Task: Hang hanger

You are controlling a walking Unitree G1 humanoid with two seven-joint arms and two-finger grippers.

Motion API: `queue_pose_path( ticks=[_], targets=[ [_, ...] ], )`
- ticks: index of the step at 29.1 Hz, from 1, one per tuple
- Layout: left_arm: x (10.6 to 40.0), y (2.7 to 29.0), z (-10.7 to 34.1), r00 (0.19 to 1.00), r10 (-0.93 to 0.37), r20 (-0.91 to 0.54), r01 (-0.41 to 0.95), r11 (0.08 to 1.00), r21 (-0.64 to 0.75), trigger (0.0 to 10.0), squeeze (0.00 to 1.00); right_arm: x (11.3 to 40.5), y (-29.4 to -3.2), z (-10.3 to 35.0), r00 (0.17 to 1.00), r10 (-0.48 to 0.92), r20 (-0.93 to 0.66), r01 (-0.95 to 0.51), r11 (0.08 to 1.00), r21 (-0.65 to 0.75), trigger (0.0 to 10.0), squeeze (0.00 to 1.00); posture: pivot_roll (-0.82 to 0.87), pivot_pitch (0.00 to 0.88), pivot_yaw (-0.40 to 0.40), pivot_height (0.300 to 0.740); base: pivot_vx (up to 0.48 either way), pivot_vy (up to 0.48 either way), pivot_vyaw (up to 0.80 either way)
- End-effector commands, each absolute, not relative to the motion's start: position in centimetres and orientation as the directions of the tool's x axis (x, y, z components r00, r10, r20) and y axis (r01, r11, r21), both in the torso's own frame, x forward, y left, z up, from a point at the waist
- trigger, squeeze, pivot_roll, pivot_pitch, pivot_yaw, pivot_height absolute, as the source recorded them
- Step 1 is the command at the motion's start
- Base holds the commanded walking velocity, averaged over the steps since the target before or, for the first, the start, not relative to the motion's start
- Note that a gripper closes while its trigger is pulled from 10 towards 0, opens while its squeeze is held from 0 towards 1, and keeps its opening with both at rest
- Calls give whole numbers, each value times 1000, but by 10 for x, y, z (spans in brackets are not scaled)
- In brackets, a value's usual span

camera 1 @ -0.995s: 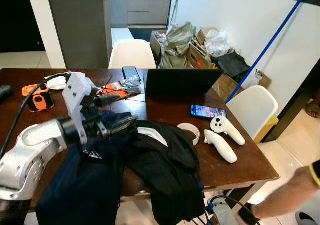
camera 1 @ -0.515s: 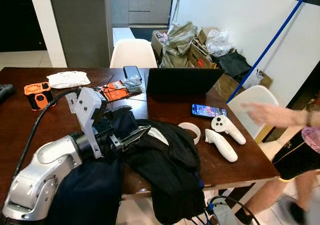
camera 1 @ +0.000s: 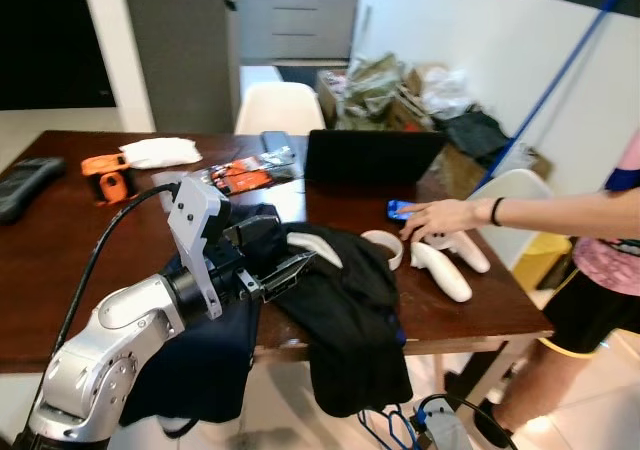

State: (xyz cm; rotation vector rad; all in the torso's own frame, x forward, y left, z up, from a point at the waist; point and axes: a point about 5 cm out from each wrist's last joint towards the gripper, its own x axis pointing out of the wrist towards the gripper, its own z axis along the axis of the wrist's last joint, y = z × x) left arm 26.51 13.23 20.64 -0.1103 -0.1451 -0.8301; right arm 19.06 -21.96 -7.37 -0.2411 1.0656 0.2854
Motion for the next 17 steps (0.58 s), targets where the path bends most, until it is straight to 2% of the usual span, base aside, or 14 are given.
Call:
queue_pose_path(
  ticks=[1, 13, 17],
  targets=[
    [267, 129, 208, 665, -725, 176, 740, 671, -32, 10000, 0, 190, -221, -74, 458, 108, -883, -335, 941, -59, 10000, 0, 85, 0, -76, 740, -289, 0, 0],
    [274, 133, 195, 716, -681, 157, 697, 712, -88, 10000, 0, 190, -220, -74, 461, 108, -881, -328, 943, -56, 10000, 0, 87, 0, -75, 740, -275, 0, 0],
    [274, 135, 184, 726, -675, 129, 687, 719, -107, 10000, 0, 190, -220, -74, 456, 107, -883, -329, 943, -56, 10000, 0, 88, 0, -74, 740, -129, 0, -681]
  ],
)
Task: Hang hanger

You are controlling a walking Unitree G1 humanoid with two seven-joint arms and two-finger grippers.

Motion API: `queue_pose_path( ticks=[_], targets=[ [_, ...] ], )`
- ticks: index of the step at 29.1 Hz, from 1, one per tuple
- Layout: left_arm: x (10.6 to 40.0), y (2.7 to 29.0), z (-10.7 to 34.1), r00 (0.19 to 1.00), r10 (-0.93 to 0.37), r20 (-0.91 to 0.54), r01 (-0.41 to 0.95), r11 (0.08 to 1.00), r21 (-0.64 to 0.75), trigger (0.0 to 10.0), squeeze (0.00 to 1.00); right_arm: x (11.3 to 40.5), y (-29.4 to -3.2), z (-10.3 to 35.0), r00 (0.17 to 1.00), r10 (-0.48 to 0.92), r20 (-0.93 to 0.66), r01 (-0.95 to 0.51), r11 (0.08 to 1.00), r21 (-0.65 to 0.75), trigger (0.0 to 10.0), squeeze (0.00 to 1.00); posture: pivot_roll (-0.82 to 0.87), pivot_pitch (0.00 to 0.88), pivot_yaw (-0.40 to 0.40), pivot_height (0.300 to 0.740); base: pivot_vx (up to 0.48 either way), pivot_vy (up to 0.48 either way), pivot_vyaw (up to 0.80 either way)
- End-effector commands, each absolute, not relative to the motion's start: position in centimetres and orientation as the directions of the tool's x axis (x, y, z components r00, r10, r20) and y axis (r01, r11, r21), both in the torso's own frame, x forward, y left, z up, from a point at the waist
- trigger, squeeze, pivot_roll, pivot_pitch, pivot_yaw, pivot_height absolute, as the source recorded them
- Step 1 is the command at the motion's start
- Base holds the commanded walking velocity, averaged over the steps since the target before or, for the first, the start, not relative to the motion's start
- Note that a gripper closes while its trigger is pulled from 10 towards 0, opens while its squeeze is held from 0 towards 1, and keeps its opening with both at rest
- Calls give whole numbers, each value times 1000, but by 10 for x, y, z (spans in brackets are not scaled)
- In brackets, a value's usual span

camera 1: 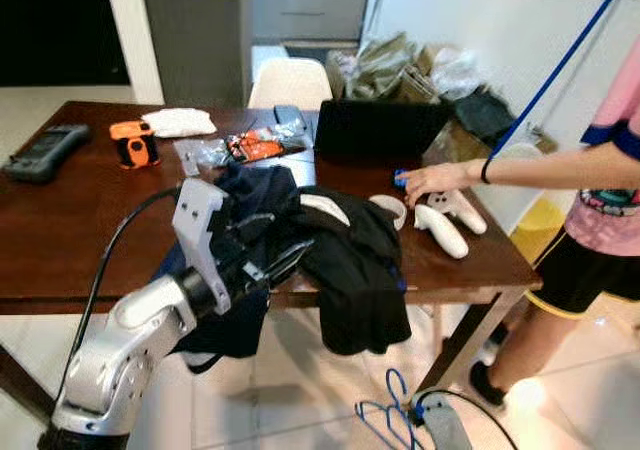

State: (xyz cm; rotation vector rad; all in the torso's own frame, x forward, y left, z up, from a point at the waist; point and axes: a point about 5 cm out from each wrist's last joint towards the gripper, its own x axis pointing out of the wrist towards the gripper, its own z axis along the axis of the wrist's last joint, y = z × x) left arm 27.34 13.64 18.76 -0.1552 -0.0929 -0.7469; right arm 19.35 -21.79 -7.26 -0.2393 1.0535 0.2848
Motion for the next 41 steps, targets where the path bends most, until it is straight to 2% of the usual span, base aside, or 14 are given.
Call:
queue_pose_path(
  ticks=[1, 7, 12, 17, 19, 21, 22, 24, 27, 31, 35, 38, 40, 41],
  targets=[
    [274, 136, 175, 732, -674, 105, 682, 721, -122, 10000, 0, 189, -220, -74, 452, 104, -886, -324, 945, -54, 10000, 0, 86, 0, -72, 740, 0, 0, -800],
    [275, 140, 154, 755, -653, 55, 653, 742, -156, 10000, 0, 188, -221, -75, 443, 92, -892, -316, 947, -59, 10000, 0, 86, 0, -70, 740, 0, 0, -800],
    [279, 154, 114, 819, -570, -74, 551, 815, -177, 10000, 0, 188, -223, -75, 440, 70, -895, -317, 945, -81, 10000, 0, 86, 0, -70, 740, 0, 0, -800],
    [279, 159, 99, 829, -546, -123, 520, 833, -191, 10000, 0, 188, -223, -75, 439, 67, -896, -317, 945, -85, 10000, 0, 86, 0, -69, 740, 0, 0, -800],
    [278, 165, 66, 838, -487, -244, 447, 871, -203, 10000, 0, 188, -224, -75, 439, 59, -896, -319, 943, -94, 10000, 0, 85, 0, -70, 740, 0, 0, -800],
    [278, 165, 66, 838, -487, -244, 447, 871, -203, 10000, 0, 188, -224, -75, 439, 59, -896, -319, 943, -94, 10000, 0, 85, 0, -70, 740, 0, 0, -800],
    [277, 167, 48, 839, -448, -309, 395, 892, -219, 10000, 0, 189, -224, -75, 440, 53, -897, -319, 942, -100, 10000, 0, 83, 0, -70, 740, 0, 0, -800],
    [270, 167, 12, 812, -375, -448, 306, 926, -220, 10000, 0, 189, -225, -74, 443, 41, -896, -316, 942, -113, 10000, 0, 74, 0, -68, 740, 0, 0, -800],
    [264, 165, -10, 781, -328, -532, 242, 943, -226, 10000, 0, 190, -225, -74, 445, 33, -895, -313, 942, -121, 10000, 0, 69, 0, -67, 740, 0, 0, -800],
    [253, 164, -30, 723, -274, -634, 187, 961, -203, 10000, 0, 190, -226, -74, 448, 24, -894, -310, 942, -130, 10000, 0, 66, 0, -65, 740, 0, 0, -800],
    [249, 164, -36, 703, -256, -664, 171, 966, -191, 10000, 0, 190, -226, -74, 449, 21, -893, -309, 942, -133, 10000, 0, 66, 0, -65, 740, 0, 0, -800],
    [219, 164, -63, 580, -153, -800, 77, 988, -133, 10000, 0, 190, -227, -74, 452, 10, -892, -305, 941, -145, 10000, 0, 49, 0, -56, 740, 0, 0, -800],
    [219, 164, -63, 580, -153, -800, 77, 988, -133, 10000, 0, 190, -227, -74, 452, 10, -892, -305, 941, -145, 10000, 0, 49, 0, -56, 740, 0, 0, -800],
    [211, 165, -69, 549, -129, -826, 66, 992, -111, 10000, 0, 190, -227, -74, 453, 7, -892, -304, 941, -147, 10000, 0, 49, 0, -56, 740, 0, 0, -800]
  ],
)
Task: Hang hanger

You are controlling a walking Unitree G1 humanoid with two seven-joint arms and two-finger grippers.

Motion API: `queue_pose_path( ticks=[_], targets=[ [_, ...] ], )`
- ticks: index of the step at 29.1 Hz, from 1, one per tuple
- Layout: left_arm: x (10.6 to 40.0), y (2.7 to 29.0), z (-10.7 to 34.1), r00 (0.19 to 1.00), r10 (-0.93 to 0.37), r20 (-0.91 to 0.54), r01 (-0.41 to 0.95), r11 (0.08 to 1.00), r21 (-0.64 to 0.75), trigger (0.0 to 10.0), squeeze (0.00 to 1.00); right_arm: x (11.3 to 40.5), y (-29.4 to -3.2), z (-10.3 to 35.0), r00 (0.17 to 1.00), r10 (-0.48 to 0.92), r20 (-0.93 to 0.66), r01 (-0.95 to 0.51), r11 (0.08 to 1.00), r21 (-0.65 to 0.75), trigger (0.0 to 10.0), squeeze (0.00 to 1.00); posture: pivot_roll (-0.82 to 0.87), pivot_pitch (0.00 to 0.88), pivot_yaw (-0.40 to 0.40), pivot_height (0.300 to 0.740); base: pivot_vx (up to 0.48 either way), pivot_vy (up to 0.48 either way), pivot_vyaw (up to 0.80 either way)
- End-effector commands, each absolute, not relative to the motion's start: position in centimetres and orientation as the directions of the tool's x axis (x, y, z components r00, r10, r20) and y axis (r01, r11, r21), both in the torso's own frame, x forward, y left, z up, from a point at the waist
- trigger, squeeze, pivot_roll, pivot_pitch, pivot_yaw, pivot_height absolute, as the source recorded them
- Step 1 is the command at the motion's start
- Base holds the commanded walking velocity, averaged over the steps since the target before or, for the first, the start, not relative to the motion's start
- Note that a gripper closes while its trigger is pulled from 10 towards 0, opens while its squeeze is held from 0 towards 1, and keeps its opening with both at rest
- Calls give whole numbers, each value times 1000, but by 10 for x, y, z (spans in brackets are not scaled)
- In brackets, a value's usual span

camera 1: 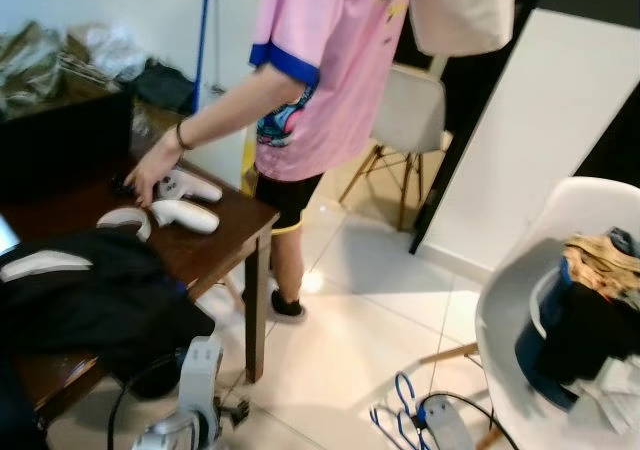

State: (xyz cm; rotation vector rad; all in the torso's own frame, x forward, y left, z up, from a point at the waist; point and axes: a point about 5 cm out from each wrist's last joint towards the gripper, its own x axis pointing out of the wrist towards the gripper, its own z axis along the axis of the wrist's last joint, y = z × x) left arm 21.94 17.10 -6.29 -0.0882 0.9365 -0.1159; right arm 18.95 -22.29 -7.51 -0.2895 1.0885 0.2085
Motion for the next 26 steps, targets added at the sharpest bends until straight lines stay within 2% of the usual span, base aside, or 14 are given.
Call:
queue_pose_path(
  ticks=[1, 11, 21, 26],
  targets=[
    [207, 166, -73, 524, -106, -845, 97, 993, -64, 10000, 0, 190, -227, -74, 455, 3, -891, -300, 942, -150, 10000, 0, 51, 0, -56, 740, 0, 0, -800],
    [206, 169, -75, 480, -66, -875, 115, 993, -12, 10000, 0, 193, -227, -72, 462, -6, -887, -299, 940, -162, 10000, 0, 61, 0, -53, 740, 0, 0, -800],
    [210, 171, -73, 496, -80, -865, 91, 995, -40, 10000, 0, 202, -224, -69, 473, -2, -881, -311, 935, -169, 10000, 0, 61, 0, -47, 740, 0, 0, -800],
    [216, 173, -69, 505, -87, -859, 99, 994, -42, 10000, 0, 208, -218, -67, 488, 0, -873, -306, 937, -171, 10000, 0, 38, 0, -17, 740, 0, 0, -800]
  ],
)
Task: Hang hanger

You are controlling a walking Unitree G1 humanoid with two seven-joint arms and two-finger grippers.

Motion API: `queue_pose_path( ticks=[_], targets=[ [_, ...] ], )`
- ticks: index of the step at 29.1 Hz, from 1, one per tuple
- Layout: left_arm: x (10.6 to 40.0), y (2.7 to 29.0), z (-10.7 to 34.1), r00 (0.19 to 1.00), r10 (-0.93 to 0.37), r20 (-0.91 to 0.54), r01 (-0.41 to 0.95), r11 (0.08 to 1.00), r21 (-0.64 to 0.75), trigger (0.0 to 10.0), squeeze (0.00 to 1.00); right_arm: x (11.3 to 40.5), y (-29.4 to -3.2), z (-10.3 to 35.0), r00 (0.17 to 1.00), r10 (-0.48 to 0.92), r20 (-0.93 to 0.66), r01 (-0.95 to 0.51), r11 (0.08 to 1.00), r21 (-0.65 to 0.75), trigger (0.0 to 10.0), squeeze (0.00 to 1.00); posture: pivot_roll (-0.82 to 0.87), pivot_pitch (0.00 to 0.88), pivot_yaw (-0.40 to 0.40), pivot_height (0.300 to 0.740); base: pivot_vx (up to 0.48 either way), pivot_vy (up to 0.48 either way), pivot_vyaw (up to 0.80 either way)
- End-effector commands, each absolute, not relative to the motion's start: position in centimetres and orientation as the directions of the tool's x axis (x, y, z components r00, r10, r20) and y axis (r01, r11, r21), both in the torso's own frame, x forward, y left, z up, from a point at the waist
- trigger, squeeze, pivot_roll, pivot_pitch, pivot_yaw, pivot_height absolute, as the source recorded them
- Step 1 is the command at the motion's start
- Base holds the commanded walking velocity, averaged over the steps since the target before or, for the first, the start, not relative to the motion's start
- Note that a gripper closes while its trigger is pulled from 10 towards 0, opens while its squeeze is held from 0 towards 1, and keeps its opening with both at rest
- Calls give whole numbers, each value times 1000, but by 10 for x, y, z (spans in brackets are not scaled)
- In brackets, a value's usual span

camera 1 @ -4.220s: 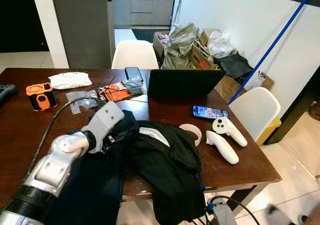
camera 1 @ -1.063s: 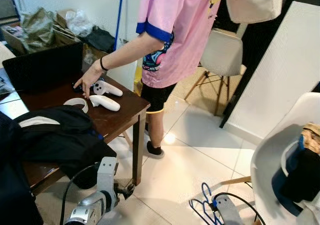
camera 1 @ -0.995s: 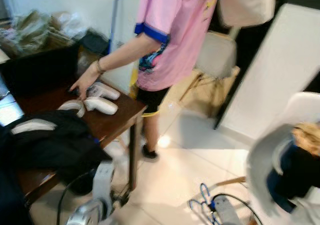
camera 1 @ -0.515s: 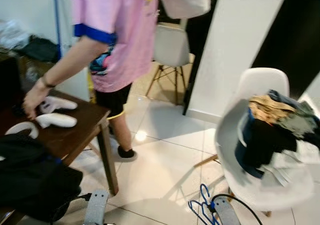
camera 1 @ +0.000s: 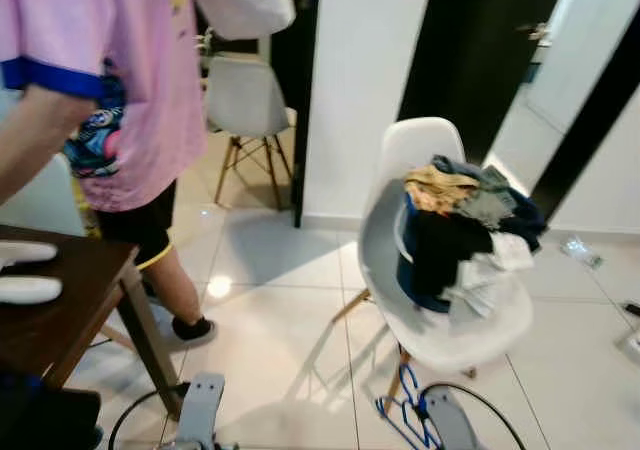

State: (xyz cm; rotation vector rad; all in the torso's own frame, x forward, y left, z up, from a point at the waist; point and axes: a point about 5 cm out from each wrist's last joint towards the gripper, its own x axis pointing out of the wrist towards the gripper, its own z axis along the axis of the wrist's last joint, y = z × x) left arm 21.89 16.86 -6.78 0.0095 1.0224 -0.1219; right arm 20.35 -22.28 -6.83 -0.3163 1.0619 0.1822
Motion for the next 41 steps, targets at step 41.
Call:
queue_pose_path(
  ticks=[41],
  targets=[
    [228, 205, -58, 563, 46, -825, 126, 982, 140, 10000, 0, 223, -218, -58, 549, -24, -836, -258, 946, -196, 10000, 0, 59, 0, -53, 740, 0, -35, -624]
  ],
)
